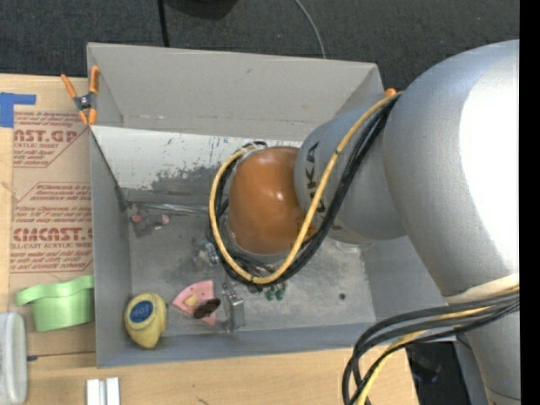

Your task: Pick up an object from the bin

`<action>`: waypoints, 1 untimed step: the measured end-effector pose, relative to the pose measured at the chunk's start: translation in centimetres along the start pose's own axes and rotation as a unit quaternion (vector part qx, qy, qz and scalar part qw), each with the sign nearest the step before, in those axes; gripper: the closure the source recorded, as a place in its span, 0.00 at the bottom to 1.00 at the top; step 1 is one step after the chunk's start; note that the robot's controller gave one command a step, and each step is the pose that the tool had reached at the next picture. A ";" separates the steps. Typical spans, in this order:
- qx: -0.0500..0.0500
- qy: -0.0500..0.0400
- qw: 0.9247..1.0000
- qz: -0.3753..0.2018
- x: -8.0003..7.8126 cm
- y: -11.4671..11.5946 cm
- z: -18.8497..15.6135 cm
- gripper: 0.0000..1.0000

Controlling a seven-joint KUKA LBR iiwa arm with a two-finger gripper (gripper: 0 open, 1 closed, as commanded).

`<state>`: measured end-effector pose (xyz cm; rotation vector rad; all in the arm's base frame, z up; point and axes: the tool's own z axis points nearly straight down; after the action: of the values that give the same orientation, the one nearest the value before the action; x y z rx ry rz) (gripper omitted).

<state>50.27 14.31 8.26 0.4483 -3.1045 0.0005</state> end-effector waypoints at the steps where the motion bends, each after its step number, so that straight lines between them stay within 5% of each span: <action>1: 0.000 -0.008 1.000 -0.009 -1.0 1.5 -1.0 0.00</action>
Offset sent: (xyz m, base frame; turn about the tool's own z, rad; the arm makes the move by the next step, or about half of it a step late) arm -0.0092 0.0180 -0.0126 -0.2348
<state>50.76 16.06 9.21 0.4780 -3.1156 -0.0045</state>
